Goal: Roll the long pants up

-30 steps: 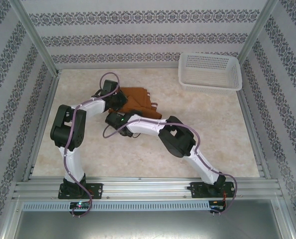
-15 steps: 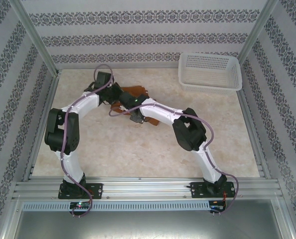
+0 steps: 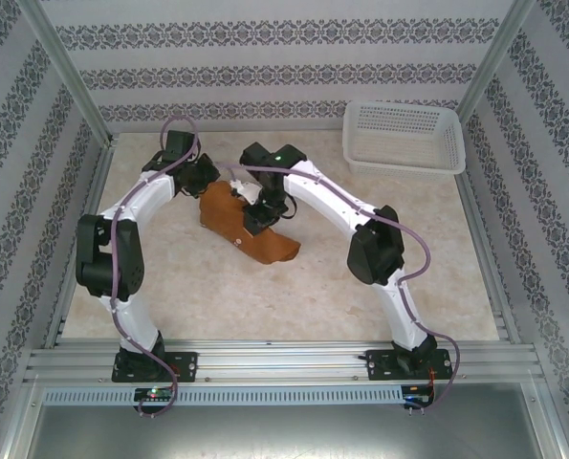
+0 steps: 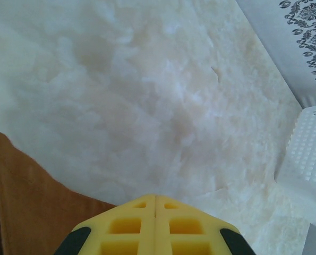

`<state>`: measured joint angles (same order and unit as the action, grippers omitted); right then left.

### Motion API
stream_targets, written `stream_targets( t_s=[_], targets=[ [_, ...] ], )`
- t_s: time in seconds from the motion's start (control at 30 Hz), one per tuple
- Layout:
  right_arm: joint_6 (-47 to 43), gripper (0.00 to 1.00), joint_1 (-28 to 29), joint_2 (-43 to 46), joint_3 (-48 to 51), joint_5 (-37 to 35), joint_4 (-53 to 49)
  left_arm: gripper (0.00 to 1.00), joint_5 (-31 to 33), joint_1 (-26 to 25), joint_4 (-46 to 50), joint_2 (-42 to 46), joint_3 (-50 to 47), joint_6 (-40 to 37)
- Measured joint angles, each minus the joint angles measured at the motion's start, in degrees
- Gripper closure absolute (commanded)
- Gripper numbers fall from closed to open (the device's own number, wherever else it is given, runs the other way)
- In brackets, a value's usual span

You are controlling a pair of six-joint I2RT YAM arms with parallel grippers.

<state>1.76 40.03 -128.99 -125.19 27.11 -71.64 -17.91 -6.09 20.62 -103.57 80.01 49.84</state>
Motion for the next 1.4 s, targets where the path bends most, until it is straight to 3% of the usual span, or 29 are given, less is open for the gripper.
stream_targets(
  t_s=[0.13, 0.27, 0.43, 0.63, 0.8, 1.07, 1.23, 1.4],
  targets=[
    [11.23, 1.0, -6.38, 0.13, 9.88, 14.58, 12.22, 1.0, 0.39, 0.87, 0.76, 3.69, -1.75, -0.5],
    [25.44, 1.0, -11.76, 0.15, 18.64, 23.45, 30.42, 1.0, 0.63, 2.43, 3.02, 7.28, -1.79, -1.6],
    [42.34, 1.0, -15.17, 1.05, 23.63, 26.69, 51.8, 1.0, 0.85, 4.24, 5.53, 9.33, -0.63, -2.1],
    [56.83, 1.0, -17.51, 2.78, 24.44, 26.82, 65.77, 1.0, 0.9, 4.68, 7.21, 9.35, 0.15, -2.1],
    [63.34, 1.0, -21.51, 5.66, 22.93, 25.4, 69.11, 1.0, 0.15, 4.7, 9.62, 9.33, 1.55, -2.1],
    [67.58, 1.0, -32.68, 12.9, 17.53, 19.65, 68.76, 1.0, -1.81, 4.87, 11.69, 9.05, 7.3, -2.47],
    [68.48, 1.0, -39.28, 17.25, 14.12, 14.08, 65.75, 1.0, -3.65, 5.75, 12.09, 6.58, 8.81, -2.67],
    [68.63, 1.0, -41.81, 21.66, 14.82, 6.99, 62.01, 1.0, -5.03, 6.36, 12.61, 4.35, 9.4, -2.97]
  ],
)
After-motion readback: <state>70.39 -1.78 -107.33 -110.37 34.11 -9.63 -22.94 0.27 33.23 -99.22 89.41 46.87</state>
